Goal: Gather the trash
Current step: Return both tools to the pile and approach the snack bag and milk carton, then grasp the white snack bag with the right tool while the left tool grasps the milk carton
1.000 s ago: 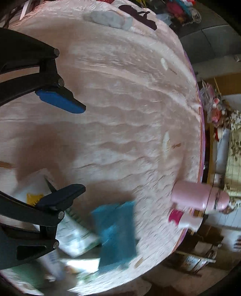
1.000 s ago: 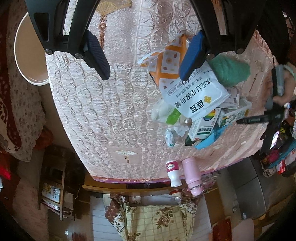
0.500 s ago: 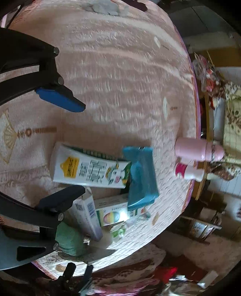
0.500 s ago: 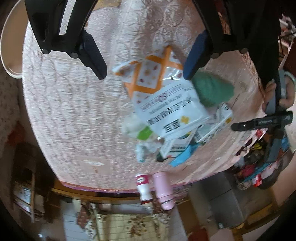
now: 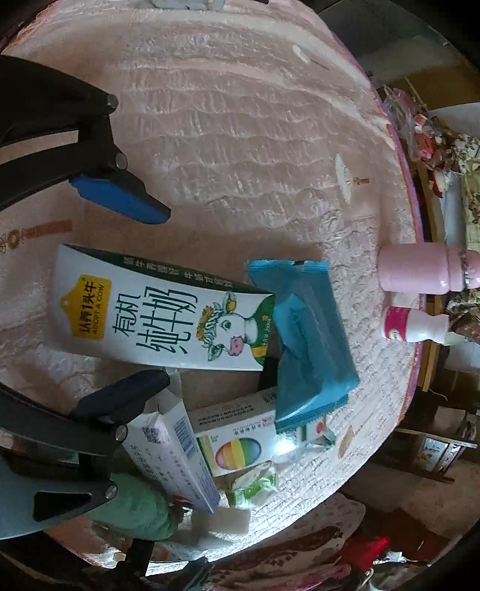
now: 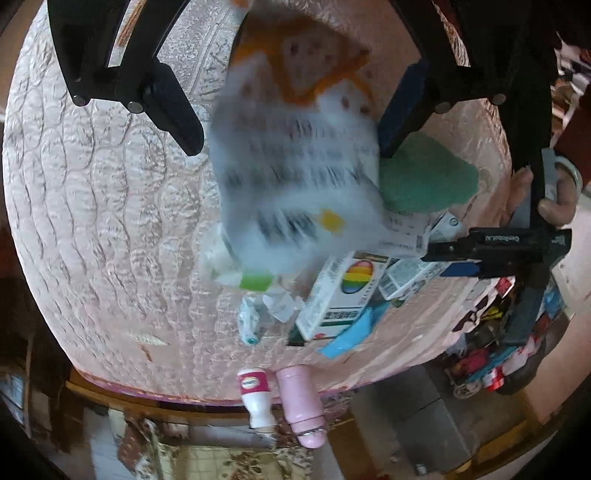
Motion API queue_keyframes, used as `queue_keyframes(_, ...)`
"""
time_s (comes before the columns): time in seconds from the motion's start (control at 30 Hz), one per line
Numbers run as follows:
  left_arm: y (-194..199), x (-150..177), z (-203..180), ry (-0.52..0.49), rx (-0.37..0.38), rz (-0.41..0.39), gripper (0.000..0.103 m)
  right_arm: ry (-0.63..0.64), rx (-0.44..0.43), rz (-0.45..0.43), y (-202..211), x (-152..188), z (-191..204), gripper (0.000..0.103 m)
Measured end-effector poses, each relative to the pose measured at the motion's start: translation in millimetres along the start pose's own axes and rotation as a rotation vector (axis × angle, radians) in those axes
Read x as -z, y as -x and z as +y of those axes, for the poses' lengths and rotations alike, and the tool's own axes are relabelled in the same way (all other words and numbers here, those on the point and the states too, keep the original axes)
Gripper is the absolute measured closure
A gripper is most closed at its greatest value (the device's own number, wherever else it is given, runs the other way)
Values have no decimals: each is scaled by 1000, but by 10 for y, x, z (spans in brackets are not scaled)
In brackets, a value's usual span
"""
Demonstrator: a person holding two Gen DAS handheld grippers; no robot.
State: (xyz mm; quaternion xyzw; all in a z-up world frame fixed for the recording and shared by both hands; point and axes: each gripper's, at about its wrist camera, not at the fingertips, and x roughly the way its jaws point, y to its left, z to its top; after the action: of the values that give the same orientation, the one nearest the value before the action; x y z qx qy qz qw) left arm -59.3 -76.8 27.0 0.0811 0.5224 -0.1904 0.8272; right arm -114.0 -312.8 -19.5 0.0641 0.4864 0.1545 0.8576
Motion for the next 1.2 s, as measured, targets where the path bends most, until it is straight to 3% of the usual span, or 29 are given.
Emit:
queue_keyframes(0.07, -16, 14, 19, 13, 10, 12, 46, -30, 5, 5, -9, 50, -34, 11)
queue_keyframes(0.13, 12, 41, 25, 15, 4, 4, 47, -33, 44, -6, 24, 98, -30, 26)
queue_keyframes(0.27, 203, 75, 42, 33, -9, -45, 47, -62, 32, -34, 190, 166, -43, 37)
queue_keyframes(0.37, 431, 59, -22, 35, 10, -95, 47, -62, 37, -63, 343, 196, -27, 40)
queue_keyframes(0.6, 832, -33, -436, -27, 48, -173, 47, -47, 84, -114, 672, 226, 27, 40)
queue_keyframes(0.87, 970, -139, -1078, -118, 115, -213, 47, -61, 120, -167, 1027, 280, -3, 40)
queue_keyframes(1.2, 1043, -208, -1966, -249, 160, -232, 47, -146, 216, -199, 1419, 502, -405, 39)
